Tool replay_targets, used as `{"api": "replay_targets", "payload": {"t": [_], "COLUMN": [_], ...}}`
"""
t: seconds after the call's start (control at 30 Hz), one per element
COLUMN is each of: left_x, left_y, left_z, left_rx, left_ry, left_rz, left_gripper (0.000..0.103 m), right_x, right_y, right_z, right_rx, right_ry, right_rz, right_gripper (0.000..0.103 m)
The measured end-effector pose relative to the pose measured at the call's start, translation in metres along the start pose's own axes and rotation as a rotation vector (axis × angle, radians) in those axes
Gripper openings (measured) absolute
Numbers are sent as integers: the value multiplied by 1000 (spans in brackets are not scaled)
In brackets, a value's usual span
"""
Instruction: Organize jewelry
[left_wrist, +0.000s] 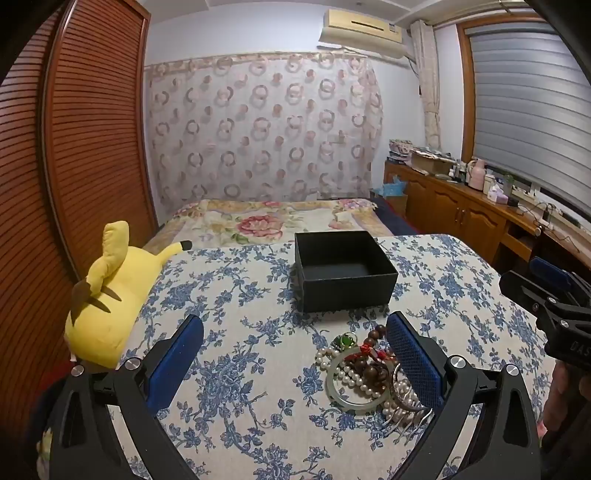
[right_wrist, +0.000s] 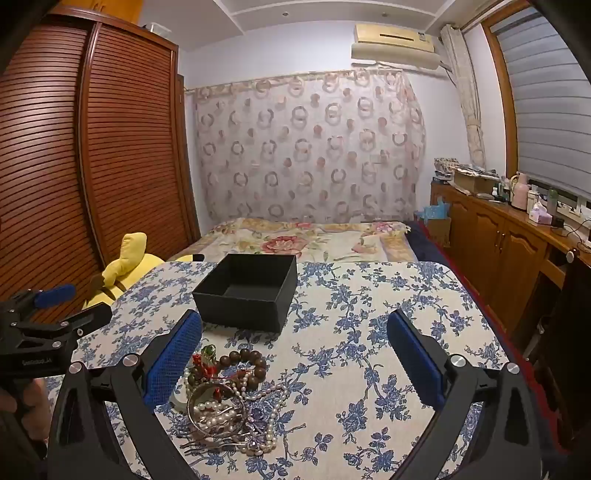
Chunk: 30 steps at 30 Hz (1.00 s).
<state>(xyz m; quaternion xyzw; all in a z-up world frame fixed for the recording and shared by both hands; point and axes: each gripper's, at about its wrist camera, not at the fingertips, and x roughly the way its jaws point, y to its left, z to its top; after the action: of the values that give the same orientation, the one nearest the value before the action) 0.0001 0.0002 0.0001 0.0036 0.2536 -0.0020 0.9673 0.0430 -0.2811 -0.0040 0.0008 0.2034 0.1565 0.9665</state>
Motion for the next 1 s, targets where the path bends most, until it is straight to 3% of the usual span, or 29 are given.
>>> {"api": "replay_targets", "payload": {"t": [1.0], "left_x": [0], "left_y": [0], "left_z": [0], "left_rx": [-2], "left_ry": [-1], "left_rz": [-3], "left_gripper": [96], "right_x": [1], "right_y": [1], "right_z": [0], "right_rx": [9], "right_ry": [11], "right_rz": [2], "right_gripper": [101]}}
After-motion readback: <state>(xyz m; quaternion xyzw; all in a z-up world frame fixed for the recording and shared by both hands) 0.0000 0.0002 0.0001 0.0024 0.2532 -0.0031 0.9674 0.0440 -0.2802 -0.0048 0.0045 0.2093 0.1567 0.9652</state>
